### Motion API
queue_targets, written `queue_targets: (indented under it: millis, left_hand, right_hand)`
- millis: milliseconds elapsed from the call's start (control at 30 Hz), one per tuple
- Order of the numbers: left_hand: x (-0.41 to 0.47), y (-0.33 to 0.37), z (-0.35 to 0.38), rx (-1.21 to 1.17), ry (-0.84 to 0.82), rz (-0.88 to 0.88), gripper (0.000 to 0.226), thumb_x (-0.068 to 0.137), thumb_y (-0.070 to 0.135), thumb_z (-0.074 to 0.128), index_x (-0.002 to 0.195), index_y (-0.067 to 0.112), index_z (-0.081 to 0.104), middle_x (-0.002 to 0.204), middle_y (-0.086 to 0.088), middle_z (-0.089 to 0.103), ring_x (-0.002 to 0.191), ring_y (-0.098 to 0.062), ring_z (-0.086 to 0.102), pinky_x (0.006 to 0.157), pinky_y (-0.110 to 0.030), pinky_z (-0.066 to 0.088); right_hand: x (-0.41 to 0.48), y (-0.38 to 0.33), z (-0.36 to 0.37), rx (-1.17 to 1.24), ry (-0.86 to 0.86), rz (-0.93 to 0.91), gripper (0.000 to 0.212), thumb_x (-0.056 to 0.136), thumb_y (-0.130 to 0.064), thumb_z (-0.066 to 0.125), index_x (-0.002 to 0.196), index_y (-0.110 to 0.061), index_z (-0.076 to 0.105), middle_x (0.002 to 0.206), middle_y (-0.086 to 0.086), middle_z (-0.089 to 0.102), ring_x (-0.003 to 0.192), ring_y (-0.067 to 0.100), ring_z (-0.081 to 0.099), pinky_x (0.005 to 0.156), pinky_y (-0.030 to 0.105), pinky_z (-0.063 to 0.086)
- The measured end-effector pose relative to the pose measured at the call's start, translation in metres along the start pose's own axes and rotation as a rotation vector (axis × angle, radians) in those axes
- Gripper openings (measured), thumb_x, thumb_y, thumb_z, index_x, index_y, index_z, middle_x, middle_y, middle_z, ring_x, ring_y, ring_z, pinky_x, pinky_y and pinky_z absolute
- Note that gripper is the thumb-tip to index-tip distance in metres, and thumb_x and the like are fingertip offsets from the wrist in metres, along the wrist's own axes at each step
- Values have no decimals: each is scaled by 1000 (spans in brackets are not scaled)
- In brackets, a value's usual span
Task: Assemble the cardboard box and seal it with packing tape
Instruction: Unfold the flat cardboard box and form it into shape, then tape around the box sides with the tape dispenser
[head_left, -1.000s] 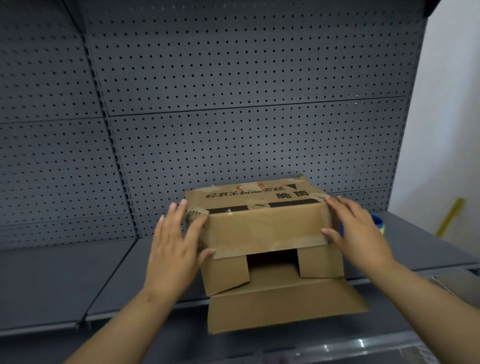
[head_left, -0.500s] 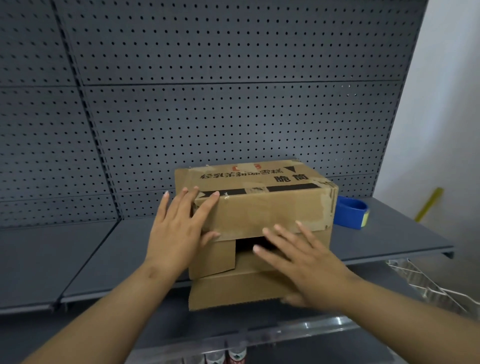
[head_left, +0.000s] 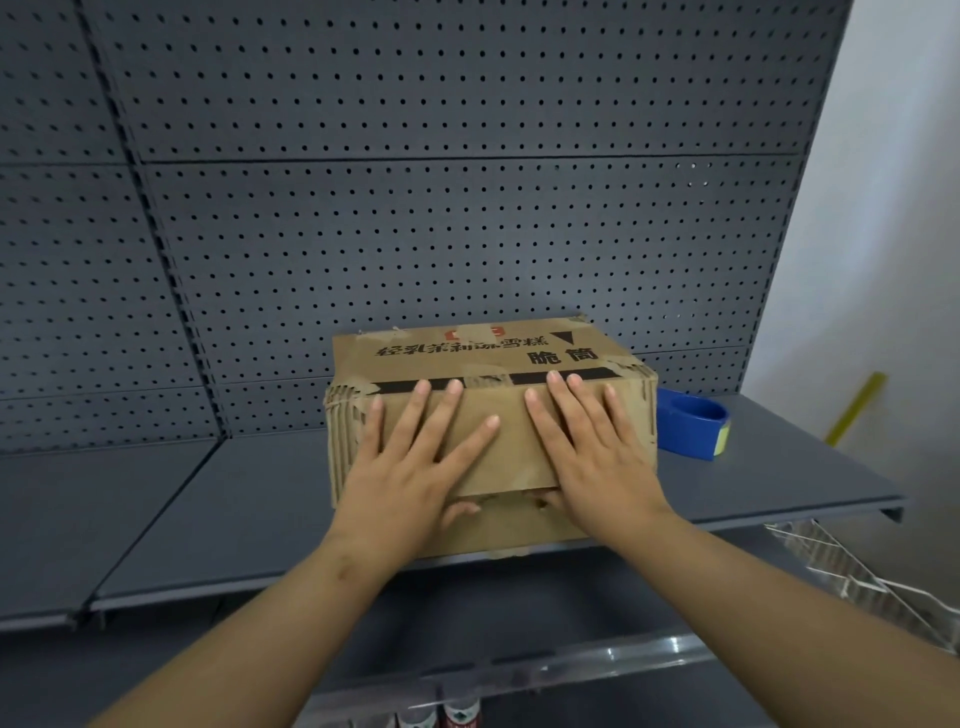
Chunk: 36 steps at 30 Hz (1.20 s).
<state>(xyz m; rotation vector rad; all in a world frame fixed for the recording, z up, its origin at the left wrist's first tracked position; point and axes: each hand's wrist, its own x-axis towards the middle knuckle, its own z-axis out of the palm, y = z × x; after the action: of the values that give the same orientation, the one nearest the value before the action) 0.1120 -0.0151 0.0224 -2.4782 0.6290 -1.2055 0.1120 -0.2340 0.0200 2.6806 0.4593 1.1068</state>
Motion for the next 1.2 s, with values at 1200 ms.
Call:
queue_targets:
  millis: [1200]
  left_hand:
    - [-2, 19, 35, 181, 70, -72, 69, 88, 63, 26, 147, 33, 5, 157, -10, -9, 144, -36, -4, 106, -66, 15]
  right_hand:
    - [23, 148, 108, 55, -783, 461, 58, 91, -10, 42, 145, -21, 23, 130, 15, 52, 118, 30, 48, 92, 38, 43]
